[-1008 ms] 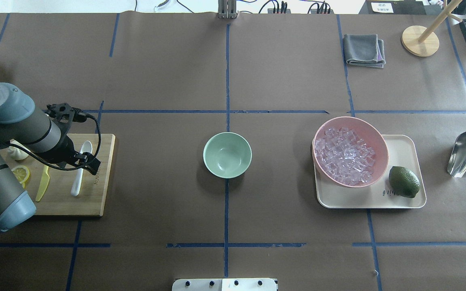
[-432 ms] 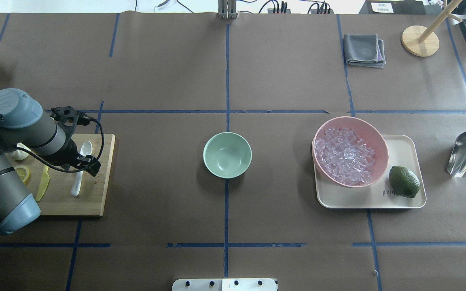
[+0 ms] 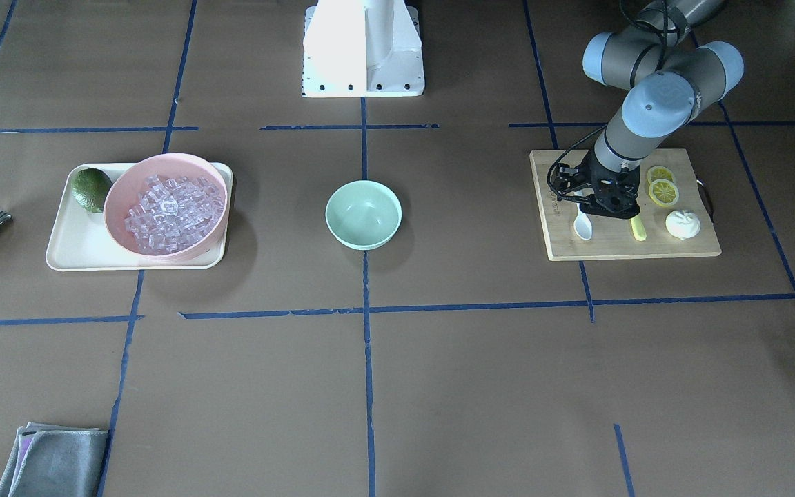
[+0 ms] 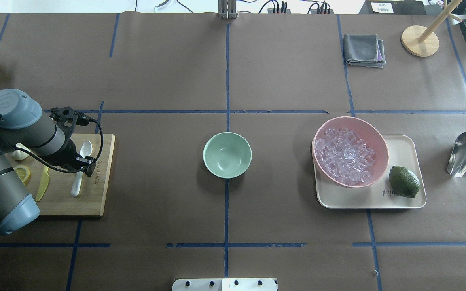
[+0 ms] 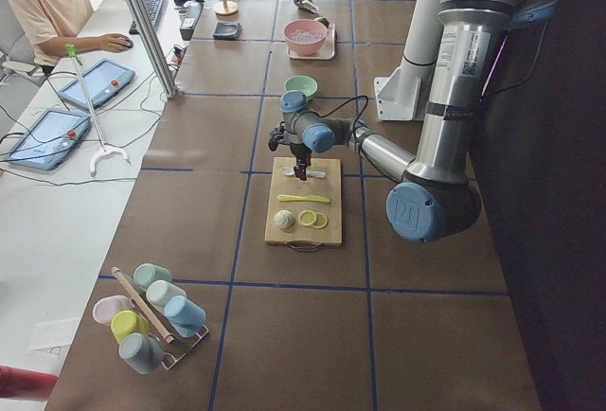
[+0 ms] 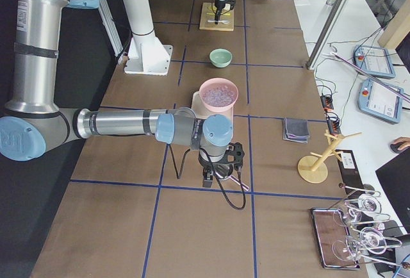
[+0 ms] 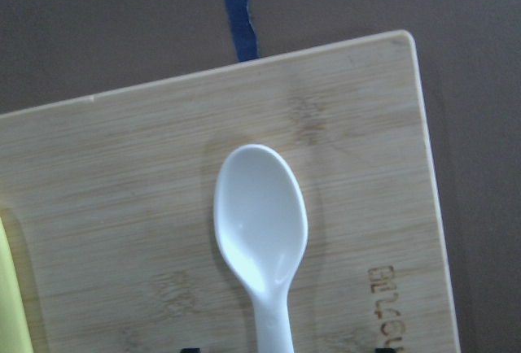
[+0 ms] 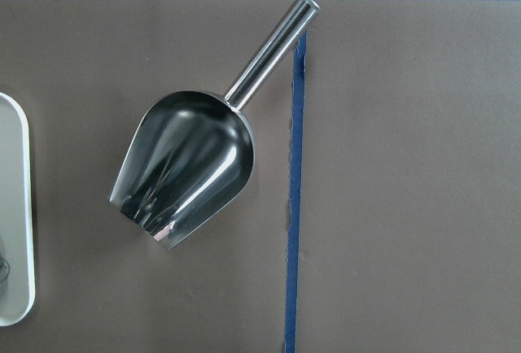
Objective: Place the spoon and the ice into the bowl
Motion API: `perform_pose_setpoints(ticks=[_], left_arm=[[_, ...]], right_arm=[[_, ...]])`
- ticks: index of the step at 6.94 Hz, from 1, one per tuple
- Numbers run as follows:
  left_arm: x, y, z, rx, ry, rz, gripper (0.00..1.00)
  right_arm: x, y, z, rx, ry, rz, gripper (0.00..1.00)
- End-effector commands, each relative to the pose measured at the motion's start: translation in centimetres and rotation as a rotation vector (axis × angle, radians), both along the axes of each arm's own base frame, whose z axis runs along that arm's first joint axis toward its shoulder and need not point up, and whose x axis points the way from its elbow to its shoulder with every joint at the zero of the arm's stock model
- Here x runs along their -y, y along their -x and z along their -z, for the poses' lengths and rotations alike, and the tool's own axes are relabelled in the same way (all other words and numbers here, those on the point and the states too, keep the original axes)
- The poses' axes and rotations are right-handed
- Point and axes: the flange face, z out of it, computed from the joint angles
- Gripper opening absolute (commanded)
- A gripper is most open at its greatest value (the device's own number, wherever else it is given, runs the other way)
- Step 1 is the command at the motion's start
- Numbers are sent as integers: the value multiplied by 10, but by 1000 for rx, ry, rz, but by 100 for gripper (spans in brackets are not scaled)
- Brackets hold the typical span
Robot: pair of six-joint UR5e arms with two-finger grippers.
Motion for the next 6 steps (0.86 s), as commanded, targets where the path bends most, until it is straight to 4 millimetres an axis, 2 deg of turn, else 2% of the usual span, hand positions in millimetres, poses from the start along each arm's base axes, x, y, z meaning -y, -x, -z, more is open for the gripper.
perform_pose_setpoints(ticks=[1,2,3,4,5,6], left_arm=[[1,1,0,1,2,4,4],[0,1,4,-3,-2,2,0],[-1,0,16,-19,22,33,0],[3,-5,54,-69,25,76,0],[15,-20,100,-123,63,150,0],[22,-44,158,-188,106,207,0]], right_arm=[[0,0,0,0,0,0,99],[0,0,0,0,0,0,100],[0,0,0,0,0,0,100],[0,0,0,0,0,0,100],[1,0,1,-1,-2,0,100],[1,0,1,-2,-2,0,100]])
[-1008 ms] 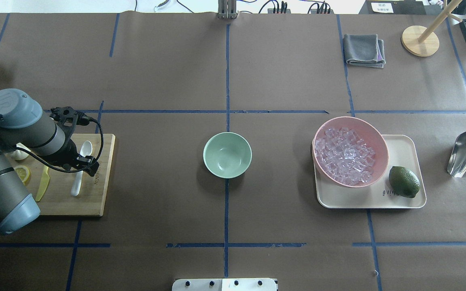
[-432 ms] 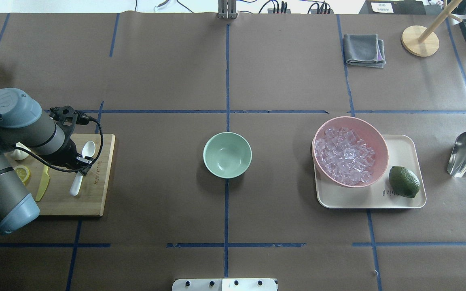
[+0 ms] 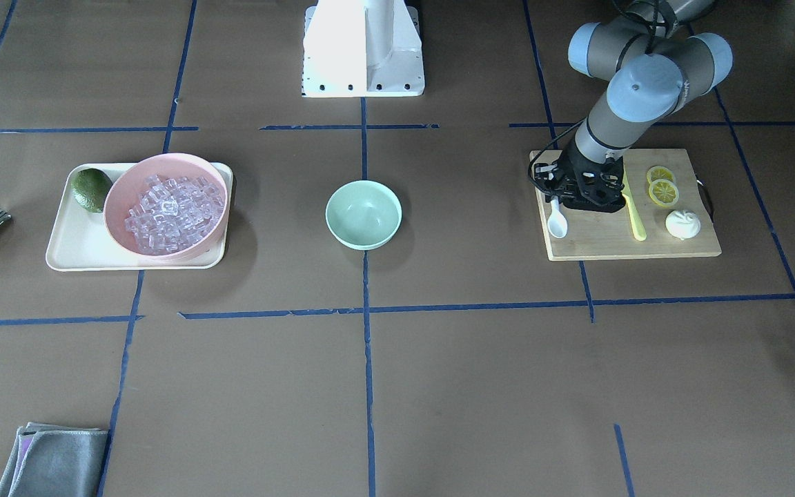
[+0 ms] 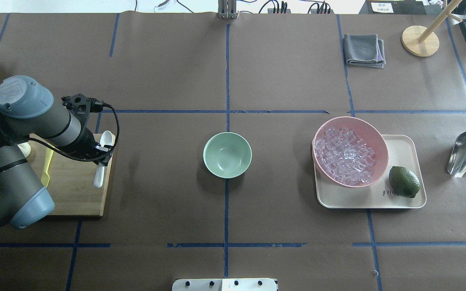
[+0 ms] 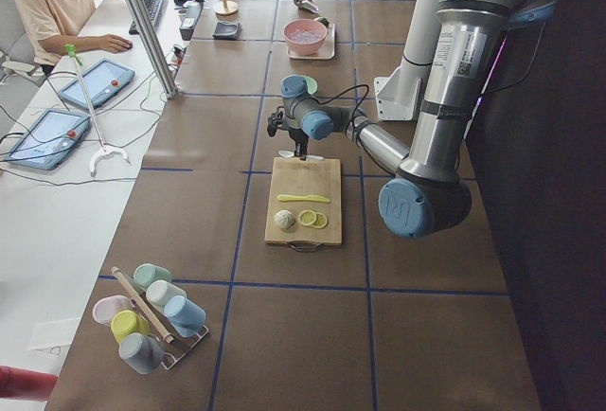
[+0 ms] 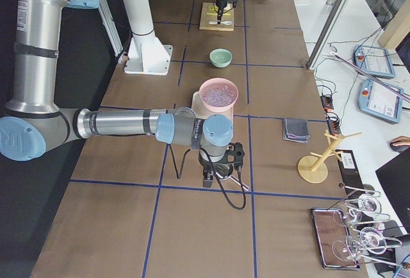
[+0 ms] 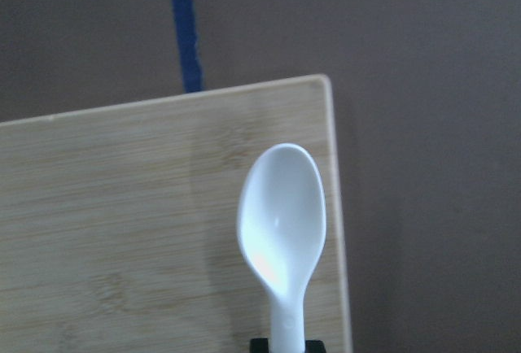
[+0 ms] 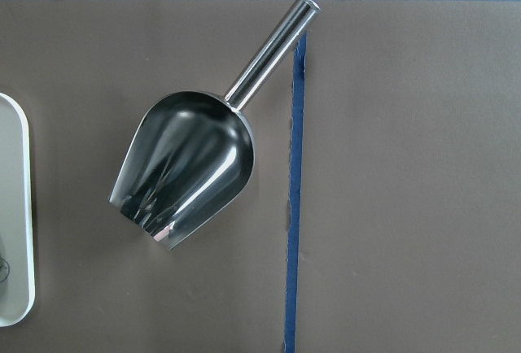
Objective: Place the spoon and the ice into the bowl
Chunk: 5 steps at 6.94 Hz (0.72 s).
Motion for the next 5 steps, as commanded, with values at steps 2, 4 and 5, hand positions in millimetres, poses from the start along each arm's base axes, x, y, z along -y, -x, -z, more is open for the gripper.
perform_pose_setpoints(ticks=[2,4,5], left_arm=[[-27,-84,151,-129,191,98,0],[-18,-147,204,-136,259,109,0],[-20,-174,210,-120,272,93,0]], right_arm=[[0,0,1,1,-2,0,100],[0,0,1,1,-2,0,99],[0,0,2,1,-4,0,100]])
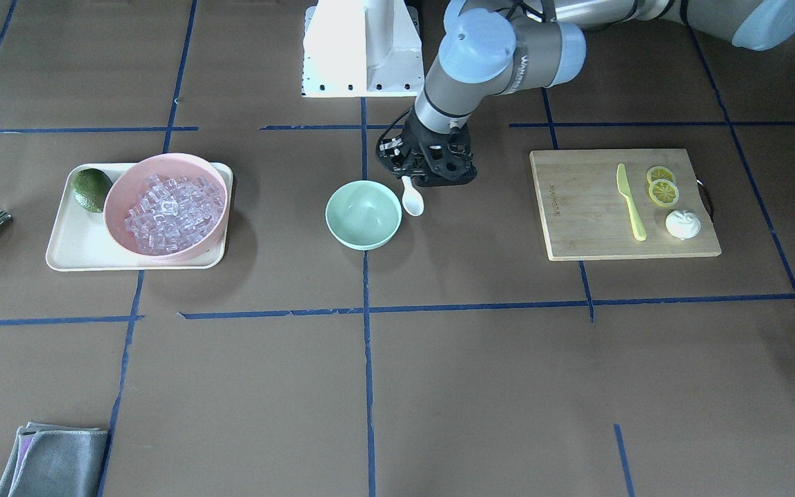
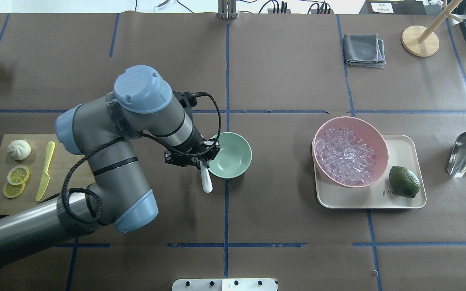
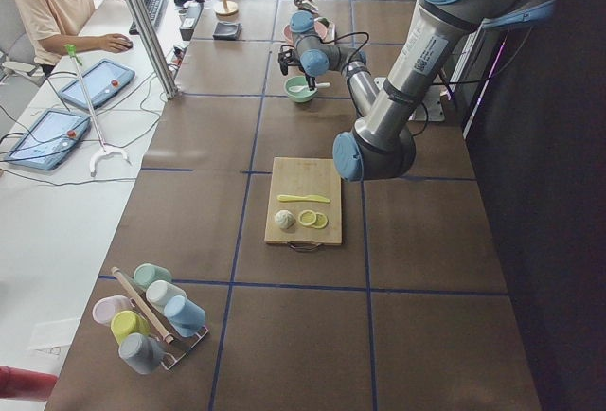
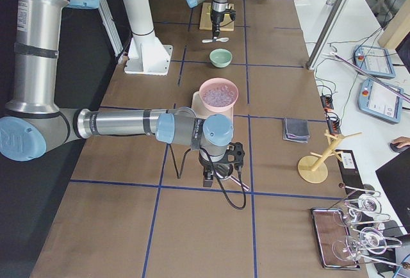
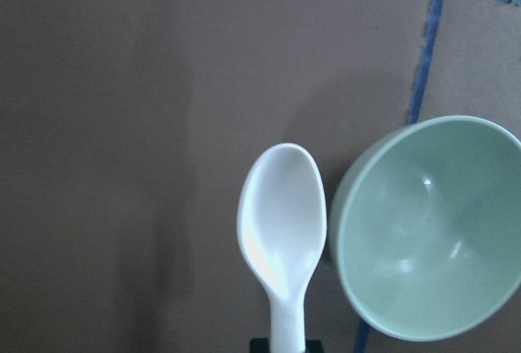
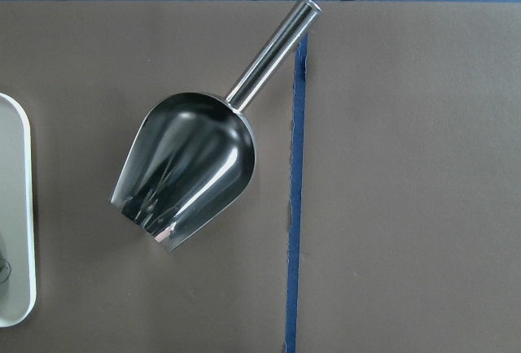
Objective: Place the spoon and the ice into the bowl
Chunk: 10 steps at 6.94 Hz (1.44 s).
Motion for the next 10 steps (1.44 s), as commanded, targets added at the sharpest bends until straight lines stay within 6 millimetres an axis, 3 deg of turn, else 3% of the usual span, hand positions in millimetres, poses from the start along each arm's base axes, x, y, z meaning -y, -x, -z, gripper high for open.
perform_pose_setpoints(ticks=[1,3,5,6,7,8,9,10], left_arm=[[-7,-43,24,7,26,-26,0],[-8,-52,22,3,20,-34,9],[-6,-50,22,-9,8,-27,75],[-4,-48,24,-30,-7,-23,89],[5,-37,26,-44,-14,-3,99],[21,-20,30,-55,-16,26,99],[23,2,24,-67,-24,42,99],[17,32,6,-75,-31,58,99]], right_arm=[[0,0,1,0,-1,0,100],[0,0,1,0,-3,0,100],[0,1,1,0,-3,2,100],[0,1,0,-1,-1,2,100],[1,1,3,1,-4,0,100],[2,6,8,77,0,-9,100],[9,17,22,143,52,-56,100],[19,43,45,149,49,-79,100]])
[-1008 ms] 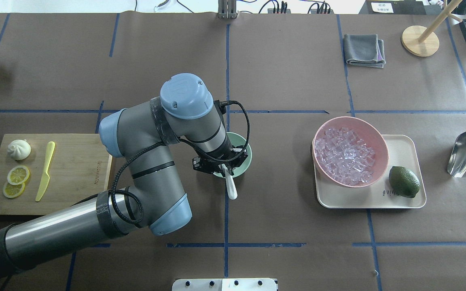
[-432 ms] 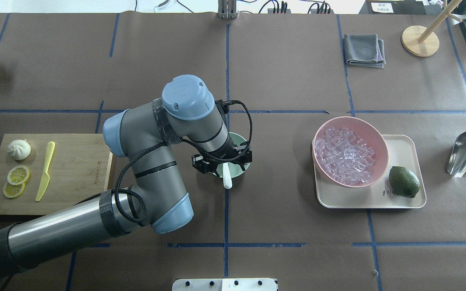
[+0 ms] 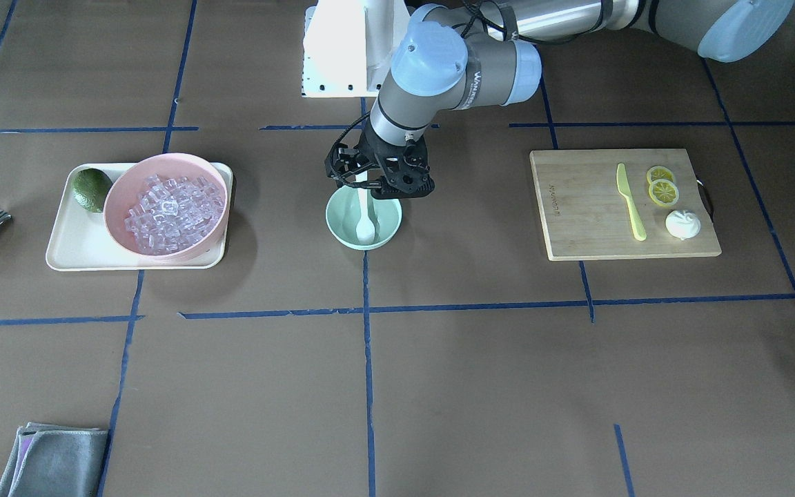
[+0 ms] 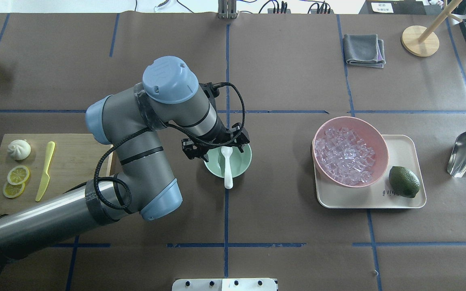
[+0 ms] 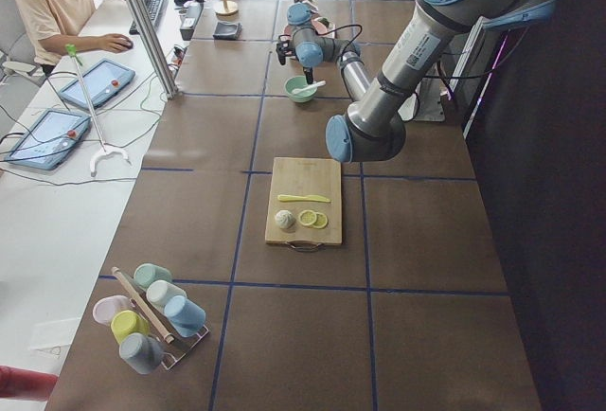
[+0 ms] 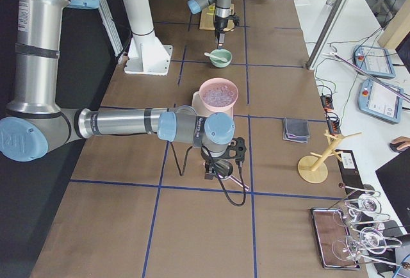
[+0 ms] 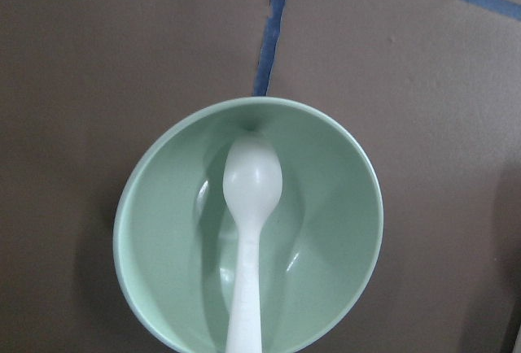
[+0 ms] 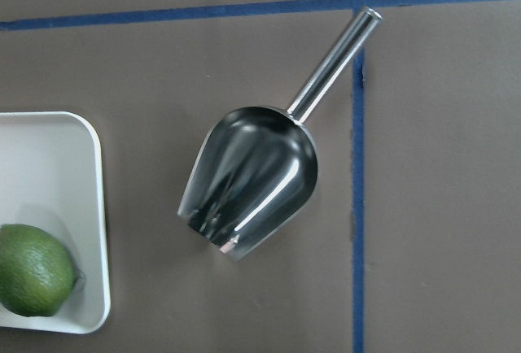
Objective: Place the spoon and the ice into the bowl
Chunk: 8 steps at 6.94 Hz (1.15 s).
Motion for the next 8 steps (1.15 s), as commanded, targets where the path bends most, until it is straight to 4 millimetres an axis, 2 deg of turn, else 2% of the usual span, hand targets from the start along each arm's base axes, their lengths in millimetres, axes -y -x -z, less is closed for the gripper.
perform_pose_setpoints(ticks=[1,2,3,4,5,6,7,8], left_arm=[[-2,63,-30,-11,-15,46,99],[1,92,-55,2,-11,70,98],[-2,118,-75,17,-75,52,98],[-3,148,-104,44,-147,29,98],[-5,175,-132,67,-161,11,98],[-8,208,-152,85,-186,13,99],[-13,238,-182,124,-237,-11,99],[-19,263,-206,158,-280,-35,99]], right_arm=[[15,63,49,38,33,-74,100],[27,103,87,42,38,-158,100],[21,155,120,23,83,-199,100],[23,206,155,2,63,-202,100],[29,236,191,41,63,-199,100],[20,265,218,68,76,-180,100],[13,301,240,72,59,-159,100],[6,324,243,45,30,-167,100]])
